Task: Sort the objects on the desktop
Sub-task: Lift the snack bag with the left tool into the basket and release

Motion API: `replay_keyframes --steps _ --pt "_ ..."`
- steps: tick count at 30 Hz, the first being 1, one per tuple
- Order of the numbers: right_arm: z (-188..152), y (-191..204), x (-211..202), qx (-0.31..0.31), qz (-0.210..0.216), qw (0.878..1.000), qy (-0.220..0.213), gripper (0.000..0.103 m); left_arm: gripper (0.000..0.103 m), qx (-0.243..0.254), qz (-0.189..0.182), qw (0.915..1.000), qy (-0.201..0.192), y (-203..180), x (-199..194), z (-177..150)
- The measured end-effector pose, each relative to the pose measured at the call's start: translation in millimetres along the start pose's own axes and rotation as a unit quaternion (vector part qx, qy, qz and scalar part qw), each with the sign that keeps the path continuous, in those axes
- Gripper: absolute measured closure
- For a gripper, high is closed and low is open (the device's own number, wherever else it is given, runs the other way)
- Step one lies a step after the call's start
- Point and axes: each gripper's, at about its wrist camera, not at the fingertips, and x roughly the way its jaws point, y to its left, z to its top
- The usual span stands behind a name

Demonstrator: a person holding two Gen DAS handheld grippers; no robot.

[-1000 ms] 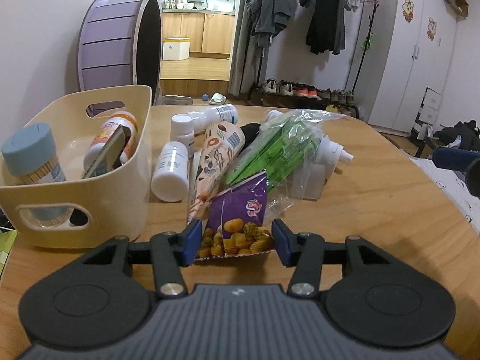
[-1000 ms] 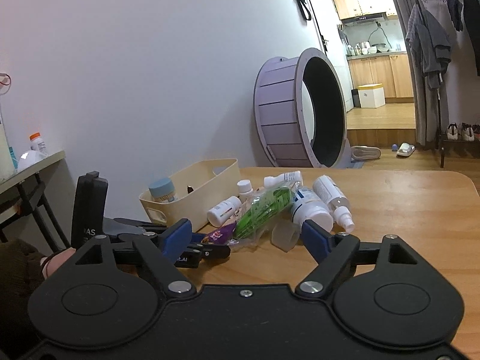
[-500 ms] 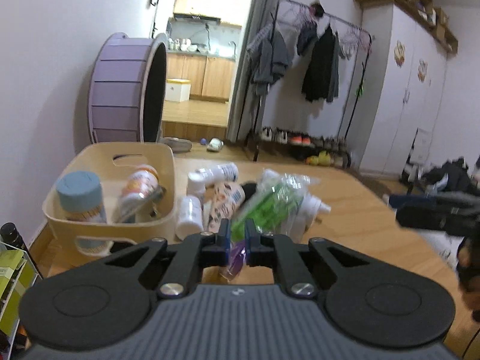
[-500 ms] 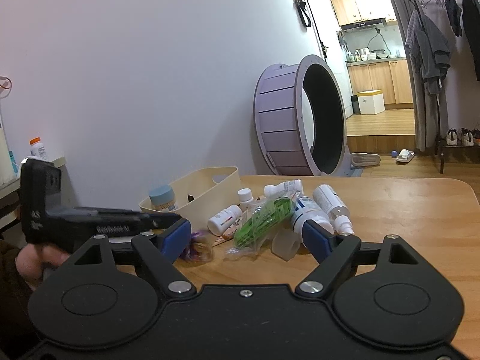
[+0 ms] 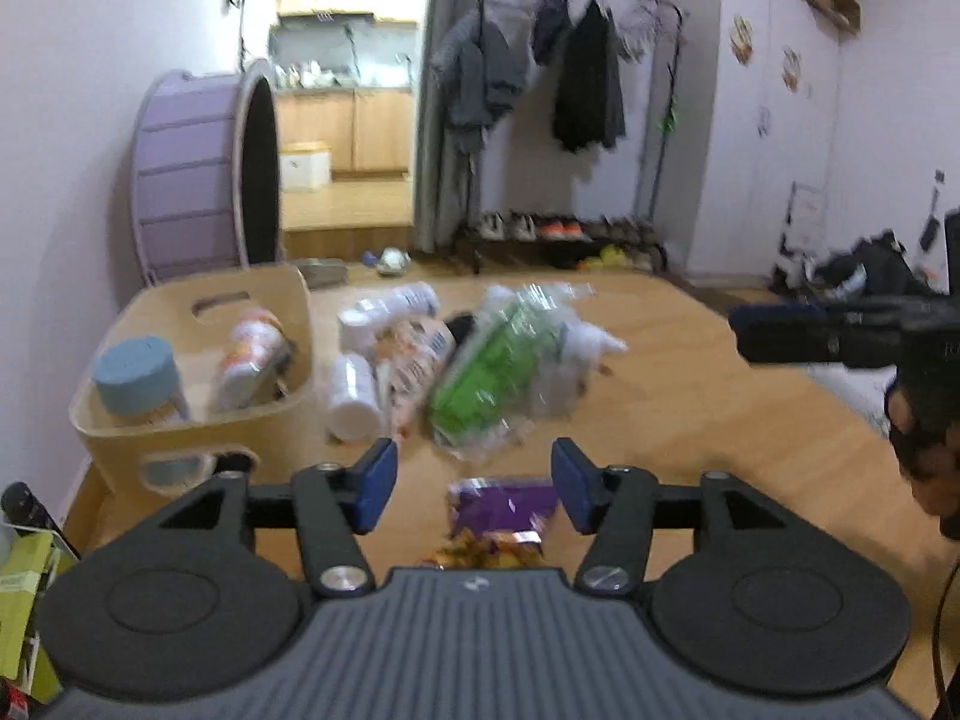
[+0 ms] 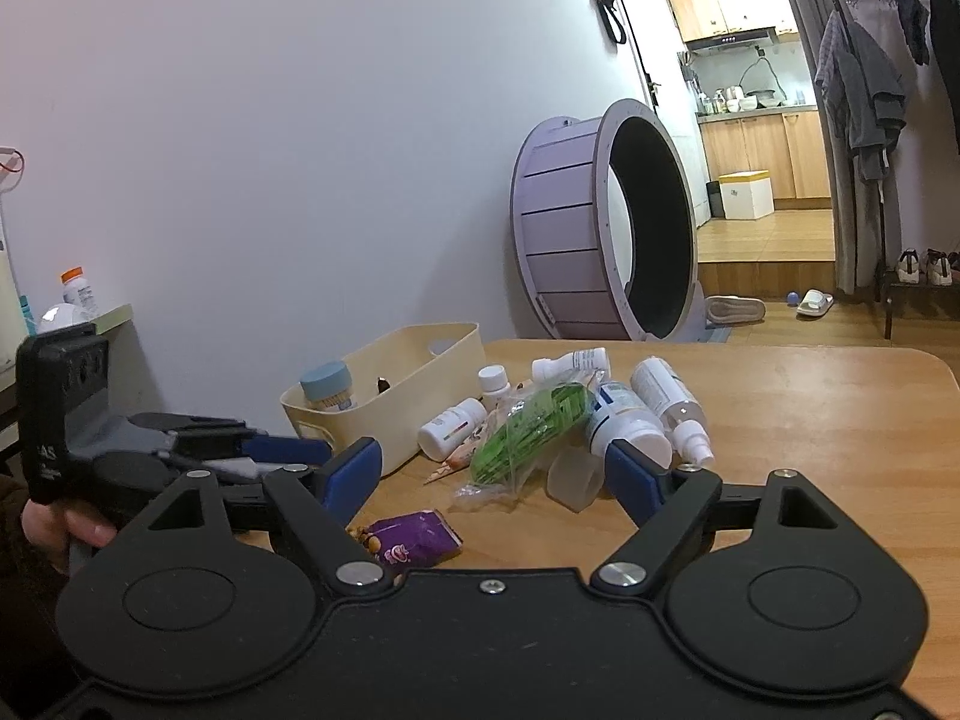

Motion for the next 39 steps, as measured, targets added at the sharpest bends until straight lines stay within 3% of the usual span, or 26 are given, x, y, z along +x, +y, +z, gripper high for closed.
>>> replay_keyframes --steps 12,18,23,27,31,39 --pt "-4 -1 -1 -0.001 0.002 1.000 0.012 0.019 0.046 0.029 0.003 0.9963 0.081 -10 48 -15" --pt "-5 -2 -2 0.000 0.001 1.000 0.014 0.018 0.064 0.016 -0.008 0.9973 0.071 -6 38 -13" --pt "-4 -1 -3 -0.002 0.001 1.000 0.012 0.018 0.066 0.006 -0.010 0.9994 0.032 -3 20 -6" --pt "-4 -2 -2 0.000 -0.001 1.000 0.009 0.018 0.066 -0.015 -0.007 0.9994 -0.030 5 -7 6" --pt "-3 -3 -1 0.002 -0.003 1.000 0.009 0.018 0.066 -0.051 0.020 0.9954 -0.079 28 -26 18" --pt "-3 -4 6 0.004 -0.001 1.000 0.015 0.018 0.064 -0.114 0.100 0.9853 -0.078 83 -2 33"
